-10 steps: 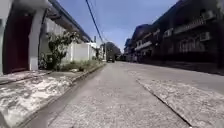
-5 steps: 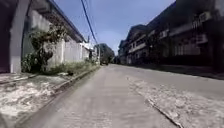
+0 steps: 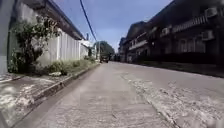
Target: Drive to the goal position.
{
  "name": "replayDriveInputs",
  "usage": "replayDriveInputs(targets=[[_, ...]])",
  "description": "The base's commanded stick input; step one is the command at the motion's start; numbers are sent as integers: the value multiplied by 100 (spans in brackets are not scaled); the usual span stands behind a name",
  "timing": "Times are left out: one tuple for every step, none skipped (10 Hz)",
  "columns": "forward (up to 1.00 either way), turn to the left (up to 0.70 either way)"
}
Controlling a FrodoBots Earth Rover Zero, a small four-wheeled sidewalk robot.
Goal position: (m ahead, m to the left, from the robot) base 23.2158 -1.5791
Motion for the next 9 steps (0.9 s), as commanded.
replayDriveInputs(targets=[[100, 1], [100, 3], [100, 3], [100, 3], [100, 3], [100, 3], [100, 3], [100, 0], [100, 1]])
